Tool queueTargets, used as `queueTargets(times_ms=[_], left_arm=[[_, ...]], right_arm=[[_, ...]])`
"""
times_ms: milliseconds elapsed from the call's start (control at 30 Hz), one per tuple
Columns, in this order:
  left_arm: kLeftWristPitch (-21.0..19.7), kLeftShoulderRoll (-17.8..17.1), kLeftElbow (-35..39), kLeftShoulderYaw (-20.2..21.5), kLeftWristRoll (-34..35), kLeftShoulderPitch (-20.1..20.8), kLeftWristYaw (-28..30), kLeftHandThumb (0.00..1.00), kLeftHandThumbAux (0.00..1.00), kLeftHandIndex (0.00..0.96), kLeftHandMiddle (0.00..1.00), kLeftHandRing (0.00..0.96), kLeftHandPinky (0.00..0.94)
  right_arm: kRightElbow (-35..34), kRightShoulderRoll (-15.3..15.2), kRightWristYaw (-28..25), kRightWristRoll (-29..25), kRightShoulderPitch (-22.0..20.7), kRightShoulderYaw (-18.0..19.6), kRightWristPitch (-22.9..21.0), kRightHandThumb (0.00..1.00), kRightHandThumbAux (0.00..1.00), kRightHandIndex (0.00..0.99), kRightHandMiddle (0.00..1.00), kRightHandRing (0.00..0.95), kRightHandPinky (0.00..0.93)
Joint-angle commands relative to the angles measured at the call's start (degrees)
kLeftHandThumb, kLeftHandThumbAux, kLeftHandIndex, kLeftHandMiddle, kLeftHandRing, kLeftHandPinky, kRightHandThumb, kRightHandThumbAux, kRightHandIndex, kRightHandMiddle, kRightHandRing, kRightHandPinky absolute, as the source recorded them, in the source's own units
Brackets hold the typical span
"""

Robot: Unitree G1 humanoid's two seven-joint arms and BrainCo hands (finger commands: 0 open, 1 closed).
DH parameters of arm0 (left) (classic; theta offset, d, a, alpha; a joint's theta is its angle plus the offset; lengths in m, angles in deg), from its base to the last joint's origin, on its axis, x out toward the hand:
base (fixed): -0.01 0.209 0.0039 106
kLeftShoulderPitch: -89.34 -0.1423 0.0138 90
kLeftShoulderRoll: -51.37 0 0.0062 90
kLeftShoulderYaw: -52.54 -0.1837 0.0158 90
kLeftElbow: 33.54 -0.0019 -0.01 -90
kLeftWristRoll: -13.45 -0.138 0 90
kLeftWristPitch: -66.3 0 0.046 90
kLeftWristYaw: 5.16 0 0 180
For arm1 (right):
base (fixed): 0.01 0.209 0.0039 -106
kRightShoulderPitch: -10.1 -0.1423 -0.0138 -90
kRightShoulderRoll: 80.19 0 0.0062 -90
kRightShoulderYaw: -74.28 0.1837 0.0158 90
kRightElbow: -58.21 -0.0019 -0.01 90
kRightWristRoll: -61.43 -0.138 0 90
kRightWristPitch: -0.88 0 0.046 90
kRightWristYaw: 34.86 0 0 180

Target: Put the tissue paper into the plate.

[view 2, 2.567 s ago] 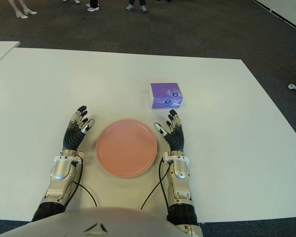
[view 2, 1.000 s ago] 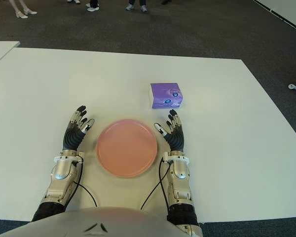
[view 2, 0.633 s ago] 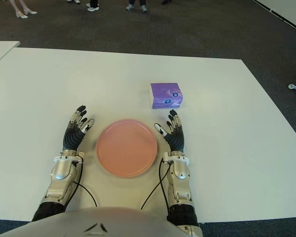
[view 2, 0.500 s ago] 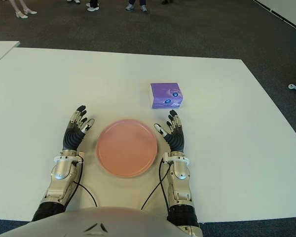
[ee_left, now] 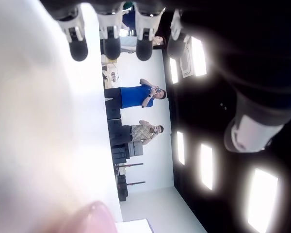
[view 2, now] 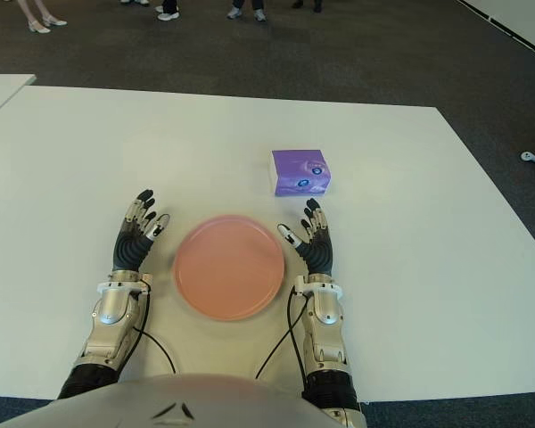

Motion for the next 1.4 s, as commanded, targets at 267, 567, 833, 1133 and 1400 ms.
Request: queueTargets(times_ms=[267, 567, 833, 1133, 1400], left_arm=[[-1.7, -0.2, -1.8, 0.0, -0.5, -1.3, -0.2, 0.000, 0.526, 0.000, 0.000, 0.000, 0.000], [-2.3, -0.2, -1.5, 0.0, -0.4, -1.2, -0.2, 0.000, 0.525, 0.000, 0.000, 0.000, 0.000], [-3.0, -0.1, -1.3, 0.1, -0.1, -1.2, -0.3, 0.000, 0.534, 0.000, 0.000, 0.000, 0.000], [-3.0, 0.1, -1.1, 0.2, -0.1, -1.4, -0.5, 0.000, 0.544, 0.000, 0.000, 0.000, 0.000], [-3.0, 0.1, -1.2, 0.2, 0.2, -1.4, -0.2, 0.000, 0.549, 0.000, 0.000, 0.000, 0.000]], right_arm=[[1.9, 0.1, 0.7, 0.7, 2.6, -0.2, -4.0, 0.158, 0.752, 0.000, 0.007, 0.000, 0.037], [1.8, 0.0, 0.8, 0.9, 2.6, -0.3, -4.4, 0.153, 0.750, 0.000, 0.003, 0.000, 0.032], [1.8, -0.1, 0.8, 1.1, 2.6, -0.4, -4.4, 0.151, 0.758, 0.000, 0.000, 0.000, 0.030], [2.3, -0.3, 0.4, 0.7, 2.7, -0.2, -4.4, 0.146, 0.749, 0.000, 0.000, 0.000, 0.022], [2.7, -0.4, 0.1, 0.3, 2.6, -0.1, -4.7, 0.142, 0.724, 0.000, 0.001, 0.000, 0.029]])
